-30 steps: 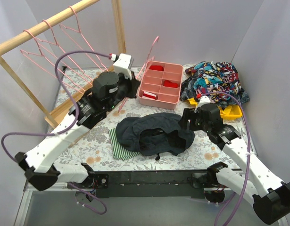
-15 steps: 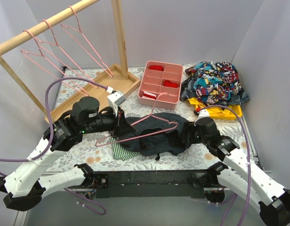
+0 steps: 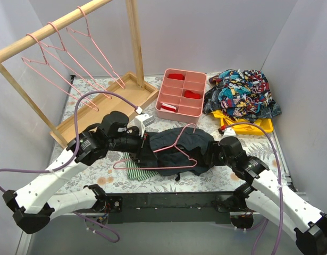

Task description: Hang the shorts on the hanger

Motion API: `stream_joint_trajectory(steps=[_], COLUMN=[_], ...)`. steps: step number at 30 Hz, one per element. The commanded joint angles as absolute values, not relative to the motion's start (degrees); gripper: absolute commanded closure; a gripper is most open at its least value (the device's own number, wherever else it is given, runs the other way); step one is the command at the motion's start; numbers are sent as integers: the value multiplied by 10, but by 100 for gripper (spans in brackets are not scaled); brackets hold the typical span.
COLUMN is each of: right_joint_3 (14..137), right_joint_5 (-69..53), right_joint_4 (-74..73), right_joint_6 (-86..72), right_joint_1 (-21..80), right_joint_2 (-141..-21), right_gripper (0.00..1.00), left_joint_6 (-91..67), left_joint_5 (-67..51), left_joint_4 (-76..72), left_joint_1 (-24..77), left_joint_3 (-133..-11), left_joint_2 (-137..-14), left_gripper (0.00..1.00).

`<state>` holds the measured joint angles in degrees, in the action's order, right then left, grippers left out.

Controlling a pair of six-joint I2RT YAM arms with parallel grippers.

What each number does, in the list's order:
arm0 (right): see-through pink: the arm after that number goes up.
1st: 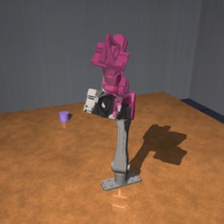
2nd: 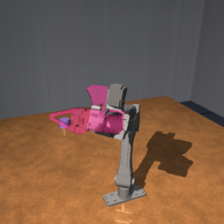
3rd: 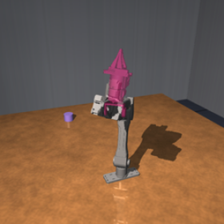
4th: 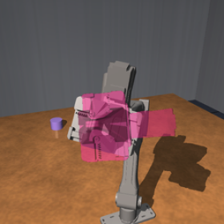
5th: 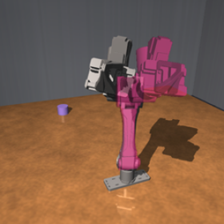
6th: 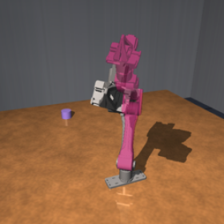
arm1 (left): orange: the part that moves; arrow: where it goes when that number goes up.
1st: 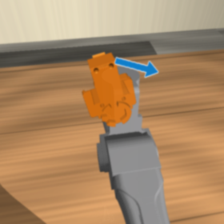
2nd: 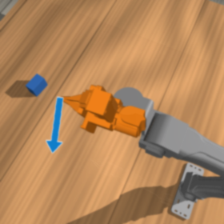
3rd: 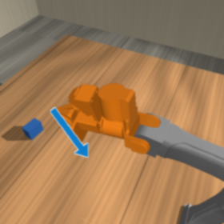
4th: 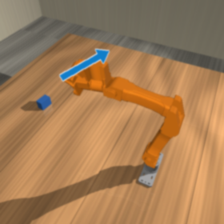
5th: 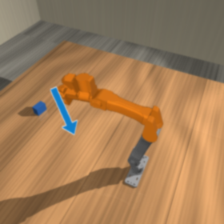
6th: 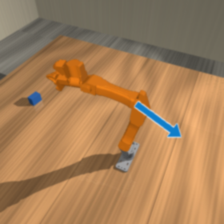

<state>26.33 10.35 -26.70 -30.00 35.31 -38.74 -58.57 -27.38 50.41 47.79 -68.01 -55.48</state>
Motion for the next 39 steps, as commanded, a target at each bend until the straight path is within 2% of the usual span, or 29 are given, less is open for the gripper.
stream_joint_trajectory(steps=[1, 4, 7, 8, 10, 14, 17, 22, 26, 28, 32, 39], right_joint_3=[272, 279, 283, 286, 298, 345, 397, 472, 534, 572, 639, 695], right_joint_5=[142, 177, 224, 236, 257, 286, 283, 257, 258, 250, 231, 307], right_joint_4=[-257, -266, -284, -300, -305, -316, -322, -326, -341, -348, -352, -397], right_joint_6=[-316, -333, -350, -352, -357, -345, -326, -302, -274, -265, -245, -222], right_joint_1=[388, 418, 441, 441, 441, 441, 441, 445, 445, 446, 445, 446], right_joint_2=[-396, -417, -438, -446, -449, -456, -482, -506, -530, -549, -579, -615], right_gripper=[32, 33, 39, 48, 56, 86, 96, 98, 96, 96, 97, 97], left_joint_6=[-588, -578, -574, -574, -574, -574, -575, -575, -559, -557, -547, -541], left_joint_5=[-280, -265, -260, -258, -251, -222, -200, -122, -46, 16, 62, 107], left_joint_4=[454, 445, 421, 400, 388, 361, 303, 184, 26, -16, -107, -19], left_joint_1=[480, 484, 493, 499, 504, 529, 548, 577, 604, 608, 615, 619], left_joint_3=[-658, -657, -650, -645, -639, -628, -605, -533, -421, -397, -344, -356], left_joint_2=[-569, -598, -610, -610, -615, -629, -613, -570, -510, -487, -459, -406], left_gripper=[100, 100, 100, 100, 100, 100, 100, 100, 100, 100, 100, 100])
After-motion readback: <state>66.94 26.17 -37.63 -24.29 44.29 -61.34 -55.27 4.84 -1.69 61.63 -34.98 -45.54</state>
